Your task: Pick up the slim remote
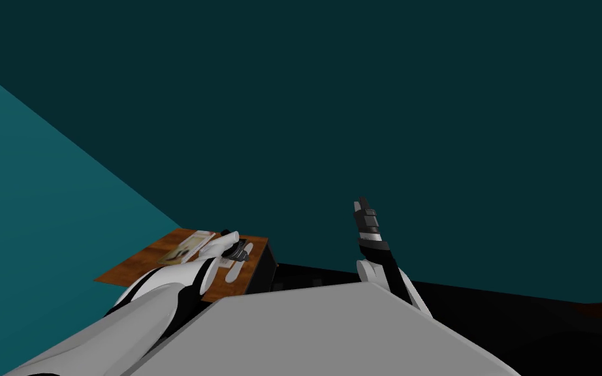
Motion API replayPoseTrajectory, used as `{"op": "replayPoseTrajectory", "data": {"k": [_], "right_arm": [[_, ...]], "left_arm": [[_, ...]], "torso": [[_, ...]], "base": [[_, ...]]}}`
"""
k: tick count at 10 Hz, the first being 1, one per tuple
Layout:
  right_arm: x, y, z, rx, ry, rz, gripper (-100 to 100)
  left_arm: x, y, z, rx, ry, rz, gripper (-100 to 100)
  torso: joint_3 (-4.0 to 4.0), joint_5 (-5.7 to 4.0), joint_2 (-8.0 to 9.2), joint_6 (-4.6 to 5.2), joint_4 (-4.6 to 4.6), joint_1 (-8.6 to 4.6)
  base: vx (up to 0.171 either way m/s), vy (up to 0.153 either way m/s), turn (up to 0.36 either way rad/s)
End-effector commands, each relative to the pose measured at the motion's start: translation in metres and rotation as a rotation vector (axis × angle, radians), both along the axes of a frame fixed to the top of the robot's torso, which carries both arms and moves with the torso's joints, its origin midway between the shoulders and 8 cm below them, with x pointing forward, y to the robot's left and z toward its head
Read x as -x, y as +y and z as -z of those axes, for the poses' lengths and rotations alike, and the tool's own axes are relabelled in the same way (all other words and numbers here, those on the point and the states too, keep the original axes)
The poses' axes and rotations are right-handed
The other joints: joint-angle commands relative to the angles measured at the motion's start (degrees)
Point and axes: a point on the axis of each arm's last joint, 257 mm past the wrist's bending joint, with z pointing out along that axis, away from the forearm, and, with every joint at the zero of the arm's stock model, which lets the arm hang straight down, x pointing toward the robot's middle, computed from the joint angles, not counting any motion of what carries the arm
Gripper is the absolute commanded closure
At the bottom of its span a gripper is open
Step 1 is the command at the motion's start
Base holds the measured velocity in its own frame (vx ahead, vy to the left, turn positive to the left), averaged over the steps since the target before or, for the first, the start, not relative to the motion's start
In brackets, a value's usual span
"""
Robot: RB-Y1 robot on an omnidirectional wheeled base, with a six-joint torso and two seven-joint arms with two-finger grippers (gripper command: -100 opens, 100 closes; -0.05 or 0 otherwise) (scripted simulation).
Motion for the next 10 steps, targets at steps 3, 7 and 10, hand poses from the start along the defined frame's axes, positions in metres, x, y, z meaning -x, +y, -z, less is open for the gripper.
{"op": "replayPoseTrajectory", "data": {"k": [3,7,10], "right_arm": [[0.0,0.0,0.0,0.0,0.0,0.0,0],[0.0,0.0,0.0,0.0,0.0,0.0,0],[0.0,0.0,0.0,0.0,0.0,0.0,0]], "left_arm": [[0.0,0.0,0.0,0.001,0.001,-0.001,100],[0.0,0.0,0.0,0.0,0.001,-0.001,0],[-0.016,0.006,-0.019,-0.001,-0.005,-0.008,100]], "torso": [[0.05,0.0,0.08,0.01,0.02,-0.02],[0.05,0.01,0.09,0.02,0.02,-0.02],[0.2,-0.02,0.35,0.04,0.08,-0.11]], "base": [[0.002,0.001,0.0],[0.0,0.0,0.0],[-0.061,-0.013,-0.033]]}}
